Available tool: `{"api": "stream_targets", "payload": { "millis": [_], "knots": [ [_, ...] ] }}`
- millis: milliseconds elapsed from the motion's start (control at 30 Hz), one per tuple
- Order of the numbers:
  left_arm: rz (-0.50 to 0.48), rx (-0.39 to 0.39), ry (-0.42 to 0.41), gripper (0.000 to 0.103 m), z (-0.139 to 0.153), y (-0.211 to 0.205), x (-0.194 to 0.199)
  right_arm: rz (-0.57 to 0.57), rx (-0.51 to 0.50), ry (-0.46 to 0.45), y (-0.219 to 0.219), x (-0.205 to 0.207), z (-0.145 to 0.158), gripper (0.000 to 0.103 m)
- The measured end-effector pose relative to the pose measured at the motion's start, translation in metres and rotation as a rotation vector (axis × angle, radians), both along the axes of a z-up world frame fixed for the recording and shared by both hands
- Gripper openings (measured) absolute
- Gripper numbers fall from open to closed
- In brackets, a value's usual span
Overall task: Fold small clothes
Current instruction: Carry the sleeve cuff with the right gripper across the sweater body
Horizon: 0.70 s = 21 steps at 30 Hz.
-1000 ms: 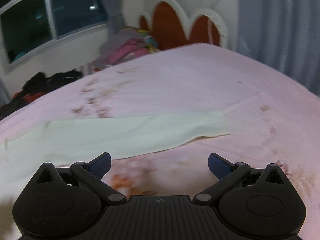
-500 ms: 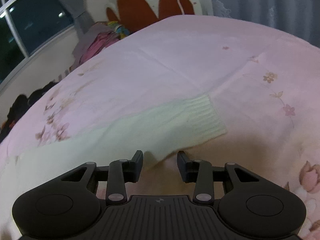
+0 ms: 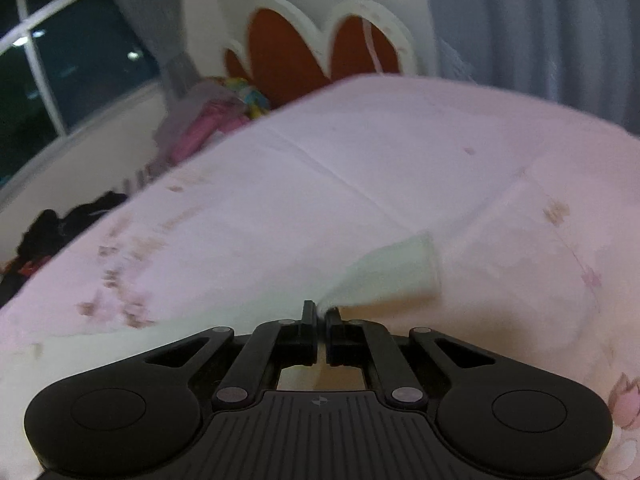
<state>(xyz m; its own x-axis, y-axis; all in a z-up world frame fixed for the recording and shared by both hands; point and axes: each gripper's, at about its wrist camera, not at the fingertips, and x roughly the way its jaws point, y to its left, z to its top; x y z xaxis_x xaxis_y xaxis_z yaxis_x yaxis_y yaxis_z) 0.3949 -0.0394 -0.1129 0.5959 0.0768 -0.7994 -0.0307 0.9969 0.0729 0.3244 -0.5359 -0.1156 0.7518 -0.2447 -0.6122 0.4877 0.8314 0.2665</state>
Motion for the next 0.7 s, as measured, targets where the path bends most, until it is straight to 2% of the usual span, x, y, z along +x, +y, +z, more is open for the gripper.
{"api": "stream_targets", "payload": {
  "millis": [200,400,567,700],
  "knots": [
    [0.014,-0.011,-0.041,0.079,0.013,0.032,-0.007,0.171,-0.022,-0.09,0.083,0.026,0.038,0.003],
    [0.025,-0.025,-0.07,0.085,0.022,0.081,-0.018,0.383,-0.009,-0.137,0.214,0.062,0.056,0.003],
    [0.059,-0.016,-0.073,0.086,0.024,0.125,-0.026,0.541,0.023,-0.119,0.327,0.086,0.045,0.003],
    [0.078,-0.011,-0.06,0.086,0.021,0.155,-0.027,0.645,0.046,-0.053,0.4,0.094,0.019,0.003]
  ]
}}
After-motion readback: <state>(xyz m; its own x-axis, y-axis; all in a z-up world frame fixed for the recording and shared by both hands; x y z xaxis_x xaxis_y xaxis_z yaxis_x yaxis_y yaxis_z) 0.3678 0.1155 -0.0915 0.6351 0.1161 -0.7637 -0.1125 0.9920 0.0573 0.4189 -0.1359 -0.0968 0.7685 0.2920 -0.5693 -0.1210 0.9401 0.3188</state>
